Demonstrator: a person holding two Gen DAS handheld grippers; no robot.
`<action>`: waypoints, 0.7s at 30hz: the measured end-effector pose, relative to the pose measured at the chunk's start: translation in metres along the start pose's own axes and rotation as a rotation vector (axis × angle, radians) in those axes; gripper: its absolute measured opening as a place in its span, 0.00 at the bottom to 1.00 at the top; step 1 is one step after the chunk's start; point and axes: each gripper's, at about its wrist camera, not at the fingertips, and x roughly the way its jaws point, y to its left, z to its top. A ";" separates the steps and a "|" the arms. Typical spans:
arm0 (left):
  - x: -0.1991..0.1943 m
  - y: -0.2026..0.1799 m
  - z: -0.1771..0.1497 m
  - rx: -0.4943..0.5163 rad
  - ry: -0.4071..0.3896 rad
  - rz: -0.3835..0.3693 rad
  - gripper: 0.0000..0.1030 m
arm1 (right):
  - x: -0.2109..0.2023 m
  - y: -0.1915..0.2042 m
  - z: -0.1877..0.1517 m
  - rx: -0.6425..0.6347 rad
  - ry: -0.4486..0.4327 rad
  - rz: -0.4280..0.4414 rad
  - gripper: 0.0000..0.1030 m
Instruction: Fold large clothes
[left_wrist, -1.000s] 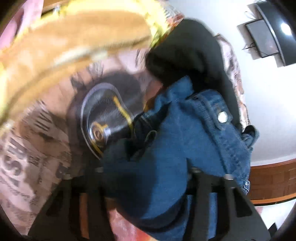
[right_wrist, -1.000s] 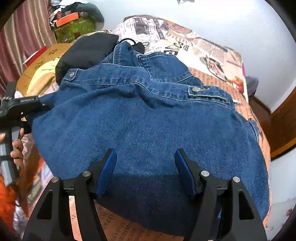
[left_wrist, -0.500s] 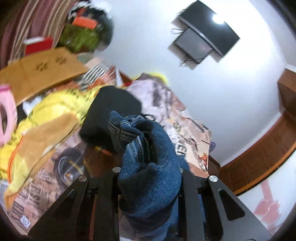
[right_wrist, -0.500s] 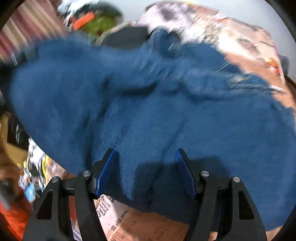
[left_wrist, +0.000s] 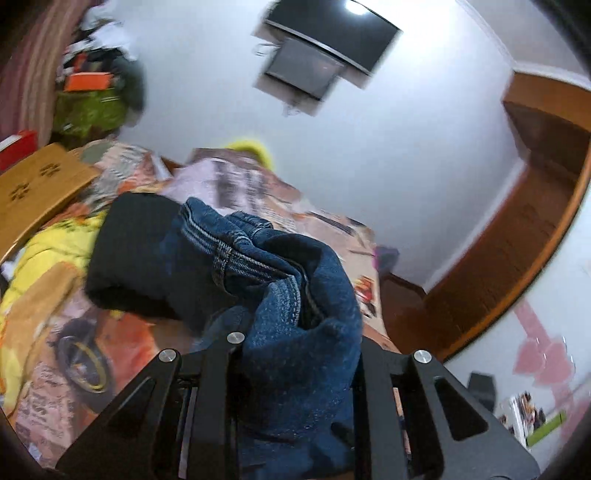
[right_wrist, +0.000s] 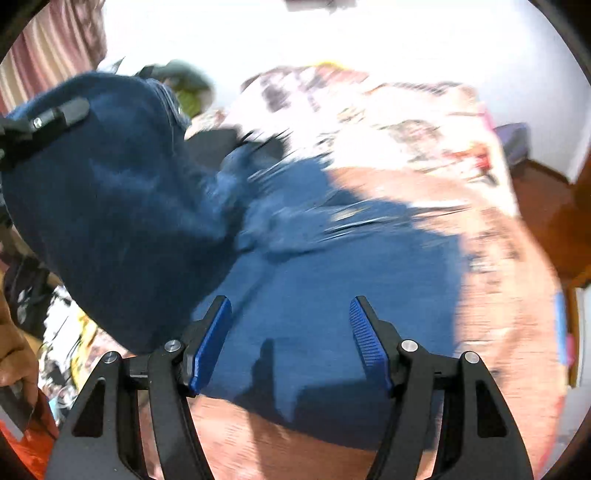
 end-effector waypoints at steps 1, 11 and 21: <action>0.005 -0.011 -0.003 0.016 0.013 -0.019 0.18 | -0.012 -0.013 -0.002 0.014 -0.023 -0.028 0.61; 0.097 -0.100 -0.095 0.178 0.369 -0.140 0.17 | -0.052 -0.083 -0.024 0.129 -0.048 -0.163 0.61; 0.097 -0.125 -0.149 0.368 0.468 -0.099 0.27 | -0.067 -0.104 -0.053 0.153 -0.006 -0.190 0.61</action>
